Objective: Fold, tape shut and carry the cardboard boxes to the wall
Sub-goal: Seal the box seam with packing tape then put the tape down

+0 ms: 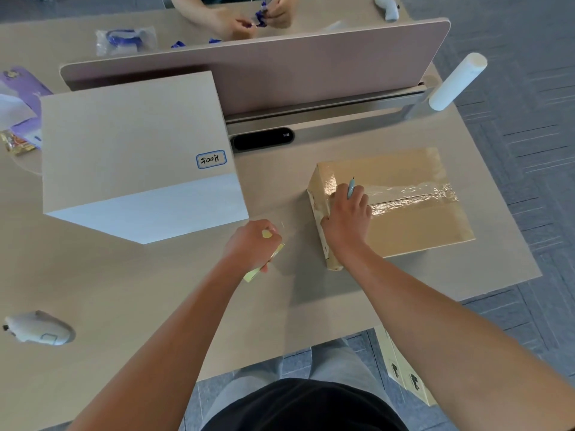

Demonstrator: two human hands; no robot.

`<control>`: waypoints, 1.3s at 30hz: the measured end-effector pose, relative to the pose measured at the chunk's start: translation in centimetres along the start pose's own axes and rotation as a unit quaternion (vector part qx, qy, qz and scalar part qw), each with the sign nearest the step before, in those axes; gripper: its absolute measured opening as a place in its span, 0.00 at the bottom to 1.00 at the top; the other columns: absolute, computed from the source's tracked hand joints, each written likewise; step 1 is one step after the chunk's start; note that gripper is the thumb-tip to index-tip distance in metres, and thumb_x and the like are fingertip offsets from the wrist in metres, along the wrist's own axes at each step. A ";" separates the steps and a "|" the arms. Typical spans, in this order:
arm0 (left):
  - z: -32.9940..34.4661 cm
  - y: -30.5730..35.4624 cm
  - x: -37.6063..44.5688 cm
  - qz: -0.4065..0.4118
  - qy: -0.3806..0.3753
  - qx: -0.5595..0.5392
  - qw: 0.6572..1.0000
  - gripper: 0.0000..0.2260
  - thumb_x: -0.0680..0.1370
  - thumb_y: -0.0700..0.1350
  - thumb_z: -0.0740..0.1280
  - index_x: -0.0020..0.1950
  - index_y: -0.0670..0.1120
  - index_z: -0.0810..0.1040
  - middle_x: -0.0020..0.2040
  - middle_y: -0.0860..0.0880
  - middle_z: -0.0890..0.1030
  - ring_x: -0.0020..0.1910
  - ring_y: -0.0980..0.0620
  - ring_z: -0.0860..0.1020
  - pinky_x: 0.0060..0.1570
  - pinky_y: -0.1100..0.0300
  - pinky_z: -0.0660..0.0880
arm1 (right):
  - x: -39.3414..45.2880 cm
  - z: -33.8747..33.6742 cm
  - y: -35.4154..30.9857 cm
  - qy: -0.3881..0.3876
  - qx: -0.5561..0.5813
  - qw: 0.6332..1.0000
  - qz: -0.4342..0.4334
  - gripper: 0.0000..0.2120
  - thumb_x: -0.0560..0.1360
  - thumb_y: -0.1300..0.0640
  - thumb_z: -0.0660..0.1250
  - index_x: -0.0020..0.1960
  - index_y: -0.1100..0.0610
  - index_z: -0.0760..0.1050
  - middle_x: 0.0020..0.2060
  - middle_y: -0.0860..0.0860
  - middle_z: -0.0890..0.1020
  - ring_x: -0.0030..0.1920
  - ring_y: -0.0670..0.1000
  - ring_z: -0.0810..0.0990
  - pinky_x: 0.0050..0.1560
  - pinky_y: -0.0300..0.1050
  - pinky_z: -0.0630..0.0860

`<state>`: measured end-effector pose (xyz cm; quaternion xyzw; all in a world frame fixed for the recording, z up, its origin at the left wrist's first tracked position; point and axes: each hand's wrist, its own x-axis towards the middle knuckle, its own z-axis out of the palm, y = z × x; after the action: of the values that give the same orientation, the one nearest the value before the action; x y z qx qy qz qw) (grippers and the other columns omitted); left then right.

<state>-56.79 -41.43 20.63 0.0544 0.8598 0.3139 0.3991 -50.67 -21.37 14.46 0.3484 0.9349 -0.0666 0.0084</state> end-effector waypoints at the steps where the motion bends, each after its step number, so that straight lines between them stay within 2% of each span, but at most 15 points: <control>1: 0.1 -0.1 -0.1 0.000 0.002 -0.004 1.000 0.08 0.75 0.48 0.62 0.50 0.58 0.79 0.40 0.51 0.85 0.26 0.48 0.84 0.45 0.53 0.82 | 0.0 -0.1 -0.1 -0.006 -0.005 1.000 0.000 0.25 0.69 0.63 0.74 0.63 0.59 0.69 0.59 0.60 0.71 0.52 0.61 0.74 0.48 0.53 0.73; 4: 0.4 -0.8 -0.4 0.004 0.014 -0.023 1.000 0.08 0.75 0.49 0.63 0.50 0.58 0.79 0.41 0.51 0.85 0.26 0.47 0.84 0.45 0.53 0.82 | -0.1 -1.0 0.1 -0.026 -0.007 1.000 -0.015 0.29 0.67 0.56 0.76 0.63 0.59 0.68 0.60 0.59 0.71 0.55 0.61 0.73 0.50 0.53 0.74; 7: 0.3 -2.1 -1.0 -0.006 0.032 -0.050 0.998 0.09 0.76 0.49 0.64 0.53 0.58 0.79 0.38 0.48 0.85 0.26 0.48 0.83 0.46 0.52 0.83 | -1.8 -1.6 0.0 0.004 0.023 0.998 -0.057 0.29 0.69 0.47 0.76 0.63 0.60 0.71 0.58 0.60 0.72 0.56 0.63 0.73 0.54 0.56 0.75; 10: 0.1 -4.3 -1.7 -0.027 0.060 -0.076 0.995 0.10 0.77 0.48 0.64 0.57 0.57 0.79 0.37 0.48 0.85 0.27 0.48 0.84 0.45 0.52 0.83 | -4.9 -0.7 -1.1 0.043 0.044 0.986 -0.156 0.22 0.72 0.50 0.74 0.62 0.59 0.75 0.58 0.62 0.76 0.55 0.65 0.76 0.56 0.57 0.75; 12: 0.1 -6.1 -2.4 -0.045 0.083 -0.094 0.991 0.10 0.77 0.47 0.64 0.56 0.57 0.79 0.37 0.48 0.85 0.27 0.47 0.84 0.45 0.50 0.84 | -6.9 0.4 -2.3 -0.026 0.064 0.975 -0.211 0.19 0.75 0.52 0.72 0.63 0.59 0.75 0.61 0.62 0.75 0.56 0.65 0.77 0.55 0.57 0.75; 15: 0.5 -8.8 -3.8 -0.071 0.111 -0.113 0.985 0.10 0.77 0.47 0.65 0.56 0.56 0.80 0.37 0.49 0.85 0.26 0.47 0.84 0.44 0.48 0.84 | -9.4 3.0 -3.4 -0.213 0.037 0.950 -0.223 0.15 0.81 0.53 0.65 0.65 0.58 0.71 0.67 0.59 0.68 0.58 0.64 0.77 0.49 0.53 0.73; 19: 2.0 -11.4 -6.0 -0.103 0.140 -0.134 0.976 0.11 0.78 0.46 0.65 0.58 0.54 0.81 0.38 0.50 0.84 0.26 0.48 0.84 0.45 0.49 0.84 | -11.2 6.5 -2.9 -0.310 -0.015 0.927 -0.212 0.16 0.83 0.50 0.64 0.64 0.60 0.72 0.70 0.60 0.65 0.64 0.63 0.73 0.58 0.55 0.75; 26: 7.1 -13.4 -11.0 -0.145 0.187 -0.208 0.949 0.13 0.77 0.44 0.65 0.59 0.54 0.81 0.36 0.45 0.86 0.28 0.47 0.84 0.46 0.47 0.84 | -13.6 8.5 -1.5 -0.277 -0.056 0.922 -0.264 0.19 0.81 0.50 0.65 0.67 0.59 0.70 0.72 0.59 0.63 0.66 0.61 0.70 0.58 0.56 0.75; 29: 9.8 -13.1 -13.4 -0.150 0.207 -0.244 0.935 0.12 0.78 0.43 0.65 0.59 0.53 0.81 0.37 0.43 0.86 0.28 0.45 0.84 0.44 0.45 0.84 | -14.3 7.9 -0.3 -0.286 -0.051 0.906 -0.308 0.22 0.81 0.50 0.65 0.71 0.57 0.68 0.77 0.59 0.58 0.69 0.62 0.69 0.62 0.57 0.74; 31: 11.5 -12.5 -15.0 -0.153 0.219 -0.265 0.926 0.12 0.79 0.41 0.65 0.60 0.52 0.81 0.38 0.42 0.85 0.27 0.46 0.83 0.40 0.49 0.84 | -14.7 7.2 0.6 -0.274 -0.044 0.901 -0.332 0.23 0.81 0.49 0.65 0.74 0.56 0.68 0.77 0.59 0.61 0.68 0.62 0.70 0.64 0.56 0.72; 33: 13.2 -11.8 -16.6 -0.149 0.225 -0.286 0.920 0.12 0.79 0.41 0.65 0.60 0.52 0.81 0.41 0.42 0.85 0.29 0.44 0.83 0.35 0.51 0.83 | -15.2 5.8 1.7 -0.256 0.023 0.904 -0.341 0.21 0.81 0.49 0.65 0.71 0.56 0.72 0.73 0.58 0.68 0.65 0.61 0.73 0.64 0.54 0.72; 35: 14.8 -11.1 -17.8 -0.139 0.225 -0.307 0.914 0.12 0.78 0.43 0.66 0.60 0.54 0.81 0.43 0.40 0.85 0.32 0.40 0.84 0.34 0.49 0.83 | -15.5 4.0 2.7 -0.269 0.150 0.898 -0.315 0.13 0.82 0.49 0.65 0.62 0.55 0.79 0.63 0.55 0.77 0.59 0.57 0.78 0.58 0.50 0.74; 36: 15.6 -10.6 -18.5 -0.137 0.226 -0.319 0.910 0.13 0.78 0.42 0.66 0.60 0.53 0.81 0.44 0.40 0.85 0.31 0.42 0.83 0.32 0.51 0.82 | -15.7 2.8 3.1 -0.298 0.208 0.886 -0.288 0.12 0.83 0.48 0.65 0.57 0.54 0.81 0.55 0.52 0.81 0.54 0.54 0.80 0.53 0.47 0.73; 38: 17.0 -9.3 -19.8 -0.132 0.227 -0.331 0.906 0.15 0.79 0.39 0.64 0.61 0.52 0.82 0.45 0.41 0.85 0.29 0.48 0.82 0.28 0.58 0.78 | -16.1 0.1 4.1 -0.386 0.276 0.846 -0.243 0.12 0.82 0.45 0.68 0.50 0.52 0.83 0.38 0.41 0.81 0.40 0.43 0.80 0.43 0.40 0.71; 39: 17.7 -8.7 -20.4 -0.130 0.228 -0.333 0.906 0.16 0.78 0.39 0.64 0.61 0.53 0.82 0.46 0.42 0.85 0.29 0.49 0.82 0.28 0.59 0.78 | -16.4 -1.1 4.5 -0.423 0.289 0.824 -0.243 0.10 0.81 0.44 0.69 0.49 0.50 0.83 0.35 0.38 0.81 0.38 0.38 0.79 0.41 0.35 0.71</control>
<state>-28.93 -46.66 20.28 -0.2668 0.7721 0.5315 0.2241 -35.24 -28.53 16.07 0.0340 0.8320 -0.4747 0.2852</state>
